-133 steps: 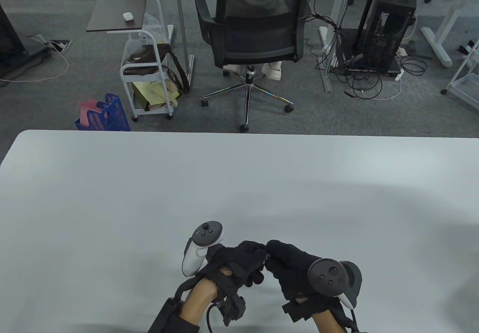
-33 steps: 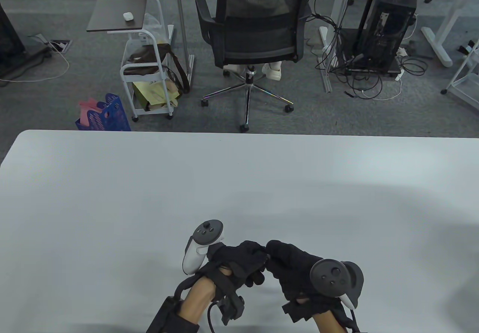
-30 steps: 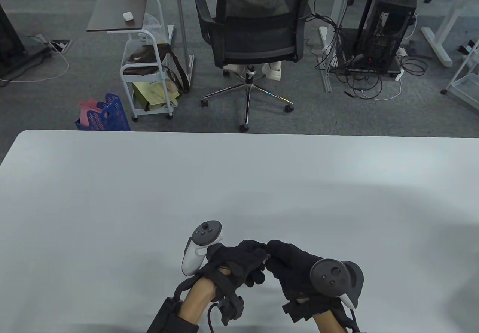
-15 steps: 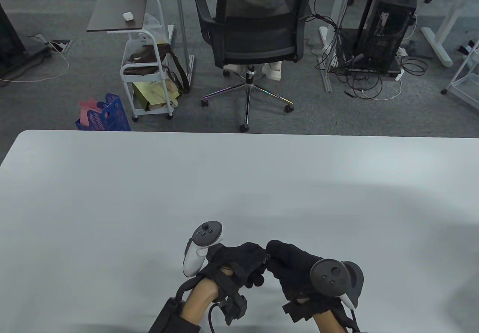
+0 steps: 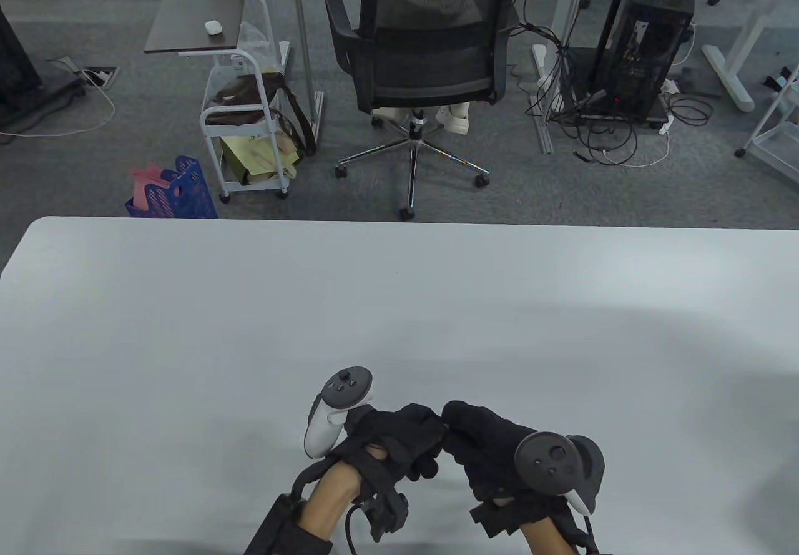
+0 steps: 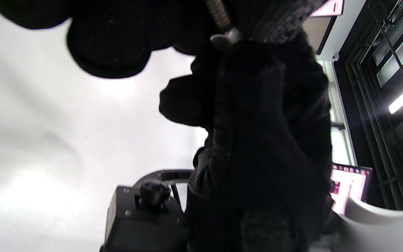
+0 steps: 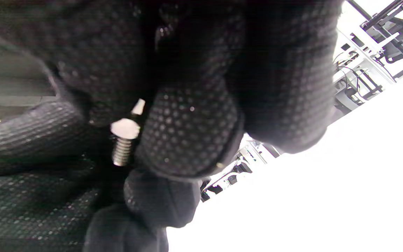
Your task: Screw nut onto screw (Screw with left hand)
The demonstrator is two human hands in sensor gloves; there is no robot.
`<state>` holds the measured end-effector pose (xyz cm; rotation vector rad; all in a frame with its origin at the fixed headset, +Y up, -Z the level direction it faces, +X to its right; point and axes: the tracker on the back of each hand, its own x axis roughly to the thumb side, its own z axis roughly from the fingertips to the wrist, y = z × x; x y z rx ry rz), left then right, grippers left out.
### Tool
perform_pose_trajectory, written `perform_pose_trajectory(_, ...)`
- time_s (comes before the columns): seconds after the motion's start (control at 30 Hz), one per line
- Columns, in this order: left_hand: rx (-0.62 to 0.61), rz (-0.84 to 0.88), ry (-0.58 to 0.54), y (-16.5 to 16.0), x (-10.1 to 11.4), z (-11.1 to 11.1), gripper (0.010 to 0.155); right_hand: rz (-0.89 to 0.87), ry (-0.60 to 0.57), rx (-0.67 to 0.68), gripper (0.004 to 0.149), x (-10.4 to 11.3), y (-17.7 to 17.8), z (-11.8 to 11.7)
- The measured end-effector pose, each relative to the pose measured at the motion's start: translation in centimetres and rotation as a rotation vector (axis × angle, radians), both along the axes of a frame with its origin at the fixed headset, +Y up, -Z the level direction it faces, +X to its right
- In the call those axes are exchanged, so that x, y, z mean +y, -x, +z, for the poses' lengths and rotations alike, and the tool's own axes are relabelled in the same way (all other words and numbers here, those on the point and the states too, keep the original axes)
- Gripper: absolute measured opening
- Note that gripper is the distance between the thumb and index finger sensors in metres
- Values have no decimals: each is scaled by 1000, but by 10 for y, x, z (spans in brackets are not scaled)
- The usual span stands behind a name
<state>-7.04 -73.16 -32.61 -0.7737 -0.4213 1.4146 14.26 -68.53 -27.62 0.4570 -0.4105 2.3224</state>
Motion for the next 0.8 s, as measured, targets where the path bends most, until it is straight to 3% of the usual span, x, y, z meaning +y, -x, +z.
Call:
perform_pose_trajectory(0.13, 13, 27, 21, 0, -3, 1, 67, -3, 0, -4, 48, 0, -1, 0)
perform_pose_trajectory(0.23, 81, -23, -2, 0, -2, 0, 59, 2, 0, -5, 48, 0, 0, 0)
perform_pose_trajectory(0.4, -2, 20, 17, 0, 0, 0, 57, -8, 2, 0, 48, 0, 0, 0)
perform_pose_trajectory(0.5, -6, 39, 34, -1, -1, 2, 69, -5, 4, 1, 48, -1, -1, 0)
perform_pose_trajectory(0.6, 75, -21, 12, 0, -1, 2, 61, -2, 3, -1, 48, 0, 0, 0)
perform_pose_trajectory(0.8, 6, 14, 6, 0, 3, 1, 57, -23, 4, 6, 48, 0, -1, 0)
